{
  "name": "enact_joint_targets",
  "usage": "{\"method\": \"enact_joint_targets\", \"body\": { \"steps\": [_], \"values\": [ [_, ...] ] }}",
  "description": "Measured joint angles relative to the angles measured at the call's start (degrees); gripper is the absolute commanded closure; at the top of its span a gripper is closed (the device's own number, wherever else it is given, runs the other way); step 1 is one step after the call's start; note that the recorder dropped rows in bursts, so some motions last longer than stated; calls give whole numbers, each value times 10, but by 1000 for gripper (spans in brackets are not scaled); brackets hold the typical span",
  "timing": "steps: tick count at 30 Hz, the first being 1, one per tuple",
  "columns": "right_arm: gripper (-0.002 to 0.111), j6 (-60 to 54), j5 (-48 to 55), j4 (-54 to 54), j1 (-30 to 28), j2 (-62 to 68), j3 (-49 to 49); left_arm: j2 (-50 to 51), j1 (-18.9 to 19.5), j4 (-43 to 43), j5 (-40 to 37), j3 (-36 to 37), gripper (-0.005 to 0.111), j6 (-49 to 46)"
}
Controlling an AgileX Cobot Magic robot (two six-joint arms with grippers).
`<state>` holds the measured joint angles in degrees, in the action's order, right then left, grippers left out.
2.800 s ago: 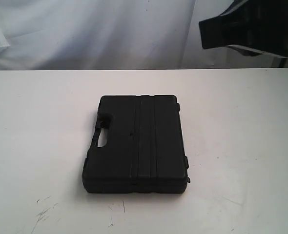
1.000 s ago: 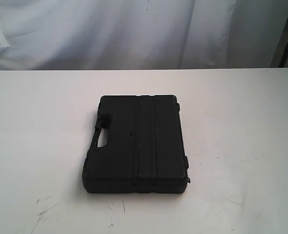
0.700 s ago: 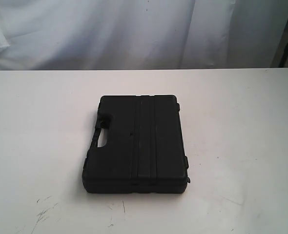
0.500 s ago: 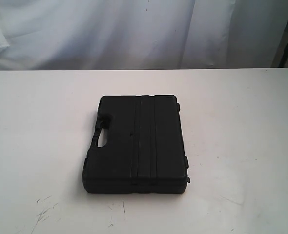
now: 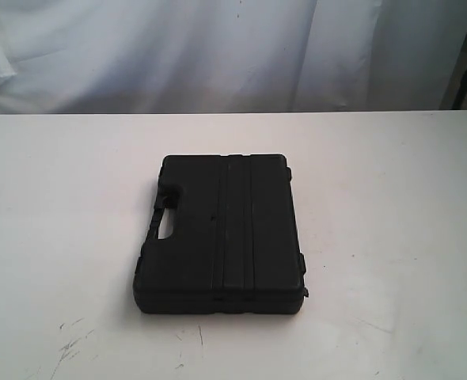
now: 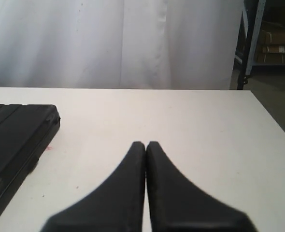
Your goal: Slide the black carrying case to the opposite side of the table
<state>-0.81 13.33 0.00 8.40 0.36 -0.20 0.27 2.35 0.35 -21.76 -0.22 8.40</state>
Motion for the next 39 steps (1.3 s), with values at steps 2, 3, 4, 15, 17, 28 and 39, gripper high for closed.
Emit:
{"method": "enact_joint_targets", "body": {
  "steps": [2,3,4,15,17,28,39],
  "values": [
    [108,3,30,0,0,0,0,0,0,0,0,0,107,0],
    [108,4,42,0,0,0,0,0,0,0,0,0,107,0],
    [108,8,48,0,-1,0,0,0,0,0,0,0,107,0],
    [108,16,64,0,-10,0,0,0,0,0,0,0,107,0],
    [108,16,64,0,-10,0,0,0,0,0,0,0,107,0],
    [108,16,65,0,-10,0,0,0,0,0,0,0,107,0],
    [108,16,65,0,-10,0,0,0,0,0,0,0,107,0]
  ]
}}
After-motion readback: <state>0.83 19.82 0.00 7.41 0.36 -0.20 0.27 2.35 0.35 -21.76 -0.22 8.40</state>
